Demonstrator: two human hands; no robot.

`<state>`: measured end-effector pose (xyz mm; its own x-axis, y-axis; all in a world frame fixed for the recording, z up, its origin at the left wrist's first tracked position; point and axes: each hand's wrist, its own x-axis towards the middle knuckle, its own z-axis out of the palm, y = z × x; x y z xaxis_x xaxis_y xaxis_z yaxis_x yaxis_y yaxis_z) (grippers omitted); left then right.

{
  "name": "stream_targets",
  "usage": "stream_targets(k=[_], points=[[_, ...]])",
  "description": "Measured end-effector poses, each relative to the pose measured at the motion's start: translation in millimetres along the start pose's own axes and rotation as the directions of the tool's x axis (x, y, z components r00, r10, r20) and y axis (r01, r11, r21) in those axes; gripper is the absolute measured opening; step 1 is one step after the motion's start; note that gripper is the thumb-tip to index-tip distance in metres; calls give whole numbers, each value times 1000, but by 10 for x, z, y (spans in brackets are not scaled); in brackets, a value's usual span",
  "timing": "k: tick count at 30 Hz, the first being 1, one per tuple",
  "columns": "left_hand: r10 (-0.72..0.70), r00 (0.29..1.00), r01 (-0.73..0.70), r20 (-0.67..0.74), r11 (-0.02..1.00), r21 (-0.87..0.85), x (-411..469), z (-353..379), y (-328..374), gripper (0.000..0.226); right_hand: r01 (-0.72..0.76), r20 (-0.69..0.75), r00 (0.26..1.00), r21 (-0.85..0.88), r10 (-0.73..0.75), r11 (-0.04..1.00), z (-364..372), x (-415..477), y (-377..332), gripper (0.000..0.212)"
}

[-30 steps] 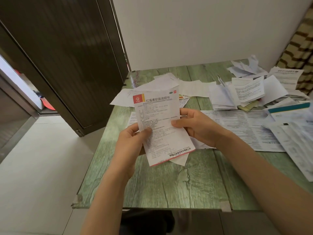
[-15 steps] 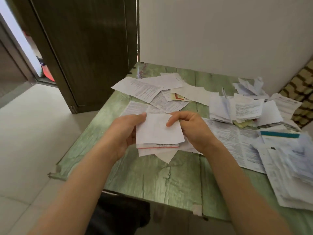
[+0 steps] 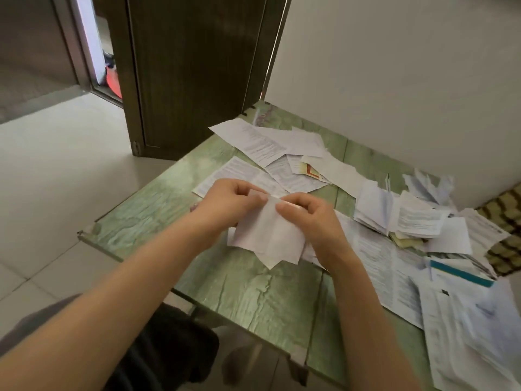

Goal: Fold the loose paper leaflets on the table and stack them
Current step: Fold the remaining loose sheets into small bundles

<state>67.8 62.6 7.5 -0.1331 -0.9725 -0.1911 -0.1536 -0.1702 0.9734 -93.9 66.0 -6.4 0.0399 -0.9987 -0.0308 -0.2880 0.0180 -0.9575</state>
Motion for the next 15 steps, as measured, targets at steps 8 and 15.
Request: stream_targets(k=[8,15], points=[[75,997,-77,20,990,121,26,-35,7,14,29,-8,1000,-18,-29,999,-2,-1,-23,23],[77,981,-75,-178,997,19,149,-96,12,21,9,-160,987,25,-5,1000,-110,49,-10,22]])
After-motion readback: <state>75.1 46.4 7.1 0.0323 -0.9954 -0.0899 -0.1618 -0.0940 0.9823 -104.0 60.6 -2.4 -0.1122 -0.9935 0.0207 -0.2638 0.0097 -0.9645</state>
